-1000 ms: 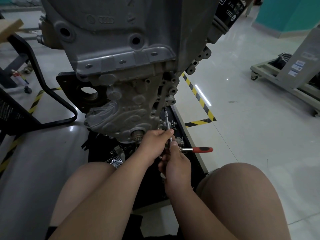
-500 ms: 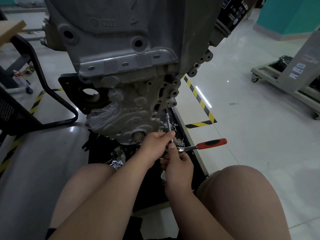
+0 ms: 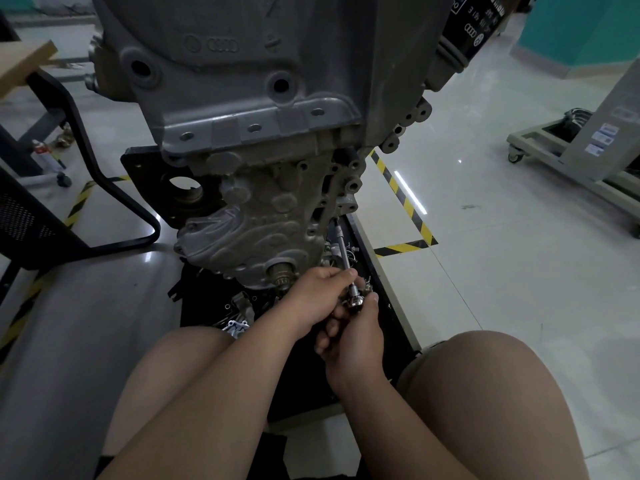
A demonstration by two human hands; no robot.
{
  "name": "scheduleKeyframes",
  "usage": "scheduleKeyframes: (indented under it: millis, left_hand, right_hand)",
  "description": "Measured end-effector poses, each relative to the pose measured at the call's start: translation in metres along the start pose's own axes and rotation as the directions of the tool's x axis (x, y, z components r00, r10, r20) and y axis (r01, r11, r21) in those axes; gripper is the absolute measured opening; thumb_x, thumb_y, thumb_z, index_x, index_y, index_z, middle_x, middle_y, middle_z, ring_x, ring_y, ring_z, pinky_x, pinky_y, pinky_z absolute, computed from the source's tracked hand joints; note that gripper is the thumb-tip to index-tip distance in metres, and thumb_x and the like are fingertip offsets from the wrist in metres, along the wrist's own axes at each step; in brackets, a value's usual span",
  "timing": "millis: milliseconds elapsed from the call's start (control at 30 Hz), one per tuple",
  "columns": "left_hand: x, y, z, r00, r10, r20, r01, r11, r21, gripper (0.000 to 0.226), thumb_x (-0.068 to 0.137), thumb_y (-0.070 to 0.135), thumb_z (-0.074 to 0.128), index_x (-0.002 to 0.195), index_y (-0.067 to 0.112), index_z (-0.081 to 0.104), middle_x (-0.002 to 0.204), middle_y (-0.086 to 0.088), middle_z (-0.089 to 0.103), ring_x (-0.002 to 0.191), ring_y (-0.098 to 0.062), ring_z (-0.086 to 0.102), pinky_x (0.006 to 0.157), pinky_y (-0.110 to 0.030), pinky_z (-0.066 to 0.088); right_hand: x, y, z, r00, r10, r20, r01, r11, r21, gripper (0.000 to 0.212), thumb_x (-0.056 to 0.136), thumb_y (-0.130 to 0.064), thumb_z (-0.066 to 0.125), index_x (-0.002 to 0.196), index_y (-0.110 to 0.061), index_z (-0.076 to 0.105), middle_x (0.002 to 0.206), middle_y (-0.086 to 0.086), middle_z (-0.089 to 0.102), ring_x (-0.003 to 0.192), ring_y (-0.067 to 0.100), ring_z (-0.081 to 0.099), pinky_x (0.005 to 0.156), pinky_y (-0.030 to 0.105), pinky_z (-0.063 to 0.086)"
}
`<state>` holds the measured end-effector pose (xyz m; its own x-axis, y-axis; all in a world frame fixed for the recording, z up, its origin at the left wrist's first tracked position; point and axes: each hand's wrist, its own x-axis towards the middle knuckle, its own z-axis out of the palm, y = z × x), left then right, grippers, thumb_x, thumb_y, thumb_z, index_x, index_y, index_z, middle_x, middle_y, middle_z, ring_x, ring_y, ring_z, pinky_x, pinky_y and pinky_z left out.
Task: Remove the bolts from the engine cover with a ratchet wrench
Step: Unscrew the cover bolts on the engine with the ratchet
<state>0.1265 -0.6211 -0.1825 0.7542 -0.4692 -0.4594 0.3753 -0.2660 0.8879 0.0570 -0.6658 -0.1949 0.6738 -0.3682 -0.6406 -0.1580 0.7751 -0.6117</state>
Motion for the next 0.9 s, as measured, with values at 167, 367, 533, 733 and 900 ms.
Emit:
scheduleKeyframes:
  millis: [167, 367, 533, 733, 900]
  left_hand:
    - [0.001, 0.0, 0.0, 1.0, 0.014, -0.016, -0.014, 1.0, 0.014, 0.031, 0.099, 0.037, 0.049, 0.081, 0.019, 0.067, 0.04, 0.001, 0.045, 0.027, -0.015, 0.039, 0.036, -0.015, 0.032]
    - [-0.001, -0.001, 0.003, 0.999, 0.025, -0.027, -0.025, 0.999, -0.022, 0.033, 0.098, 0.036, 0.053, 0.073, 0.02, 0.069, 0.043, -0.002, 0.045, 0.027, -0.016, 0.04, 0.036, -0.016, 0.034]
    - [0.0, 0.0, 0.004, 0.995, 0.064, -0.073, -0.066, 0.998, -0.023, 0.03, 0.095, 0.032, 0.057, 0.072, 0.016, 0.069, 0.043, -0.001, 0.051, 0.031, -0.015, 0.041, 0.037, -0.016, 0.032]
    - [0.001, 0.001, 0.004, 0.992, 0.1, -0.079, -0.104, 0.994, -0.045, 0.029, 0.095, 0.025, 0.058, 0.07, 0.016, 0.07, 0.05, 0.007, 0.063, 0.038, -0.002, 0.053, 0.038, -0.012, 0.038]
    - [0.001, 0.002, 0.004, 0.988, 0.116, -0.097, -0.119, 0.993, -0.019, 0.034, 0.095, 0.026, 0.058, 0.065, 0.018, 0.07, 0.048, 0.009, 0.06, 0.04, -0.001, 0.05, 0.04, -0.01, 0.036]
  right_hand:
    - [-0.001, -0.002, 0.001, 1.0, 0.016, 0.003, -0.016, 1.0, 0.014, 0.072, 0.099, -0.058, 0.035, 0.04, -0.02, 0.053, 0.04, 0.001, 0.038, 0.028, 0.016, 0.035, 0.034, 0.019, 0.03]
    - [0.001, -0.003, -0.001, 0.999, 0.032, 0.003, -0.032, 0.999, -0.003, 0.061, 0.097, -0.059, 0.038, 0.055, -0.016, 0.049, 0.042, 0.001, 0.037, 0.03, 0.016, 0.034, 0.037, 0.018, 0.03]
    - [0.0, -0.003, -0.004, 0.998, -0.051, -0.044, 0.044, 0.99, -0.131, 0.054, 0.097, -0.053, 0.046, 0.066, -0.011, 0.059, 0.044, 0.001, 0.046, 0.034, 0.014, 0.042, 0.038, 0.019, 0.034]
    - [-0.007, -0.002, -0.008, 0.959, -0.278, -0.06, 0.257, 0.938, -0.234, 0.035, 0.094, -0.035, 0.06, 0.08, -0.003, 0.061, 0.052, 0.0, 0.059, 0.042, 0.008, 0.049, 0.04, 0.02, 0.041]
    - [-0.009, -0.005, -0.006, 0.934, -0.352, -0.064, 0.324, 0.908, -0.265, 0.023, 0.09, -0.021, 0.068, 0.089, 0.0, 0.058, 0.067, 0.008, 0.054, 0.048, 0.009, 0.05, 0.048, 0.022, 0.045]
